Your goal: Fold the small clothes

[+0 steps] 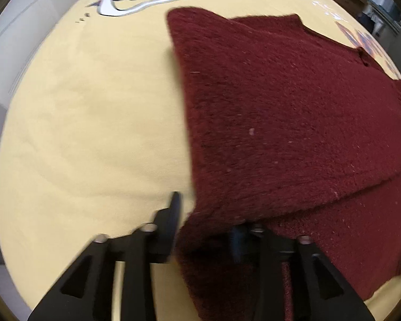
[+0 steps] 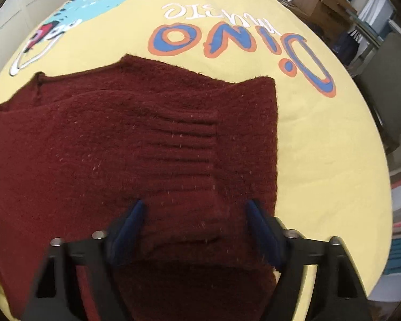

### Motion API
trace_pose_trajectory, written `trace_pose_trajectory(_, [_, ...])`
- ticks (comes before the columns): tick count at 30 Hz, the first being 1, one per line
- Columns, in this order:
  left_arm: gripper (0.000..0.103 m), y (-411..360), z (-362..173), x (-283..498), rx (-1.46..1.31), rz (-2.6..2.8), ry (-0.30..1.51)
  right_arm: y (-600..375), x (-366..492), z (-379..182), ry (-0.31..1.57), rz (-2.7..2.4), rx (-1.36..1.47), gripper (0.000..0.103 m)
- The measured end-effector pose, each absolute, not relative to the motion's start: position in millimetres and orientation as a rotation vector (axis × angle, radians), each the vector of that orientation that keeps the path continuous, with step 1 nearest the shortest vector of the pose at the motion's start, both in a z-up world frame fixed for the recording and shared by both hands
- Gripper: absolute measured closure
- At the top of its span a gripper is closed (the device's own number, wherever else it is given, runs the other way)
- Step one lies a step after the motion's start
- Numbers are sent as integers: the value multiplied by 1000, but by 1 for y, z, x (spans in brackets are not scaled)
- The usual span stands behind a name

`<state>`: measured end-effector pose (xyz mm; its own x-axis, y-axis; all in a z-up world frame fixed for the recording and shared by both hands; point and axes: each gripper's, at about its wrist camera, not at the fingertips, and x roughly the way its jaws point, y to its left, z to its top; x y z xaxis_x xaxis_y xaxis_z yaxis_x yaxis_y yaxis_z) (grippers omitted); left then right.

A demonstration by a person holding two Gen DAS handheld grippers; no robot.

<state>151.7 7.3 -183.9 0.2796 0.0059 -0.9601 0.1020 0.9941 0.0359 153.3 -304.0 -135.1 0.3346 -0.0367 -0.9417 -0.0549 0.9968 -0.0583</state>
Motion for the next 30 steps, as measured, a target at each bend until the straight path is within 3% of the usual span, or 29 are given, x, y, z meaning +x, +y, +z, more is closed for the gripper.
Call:
trace_pose_trajectory(2, [28,7,-180,149,89,-56,1283,-309,144,-134,1233,39,-46,20])
trace_pose_trajectory(6, [11,6,-167,137,73,-49,1258,-319,125,-123,1193,37,-59,4])
trace_pose_trajectory(7, [3,7,-163,132,78,-47,1246,-320,122,-120,1183,40,-58,0])
trace_pose_trajectory(17, [1,8,-131,75,-10,-77,1164,-333,53,-87,1096,68,-22,0])
trace_pose_trajectory(30, [1,-5,-132,21,-89,-65,1224,-338,-29,-120,1225,51,45,0])
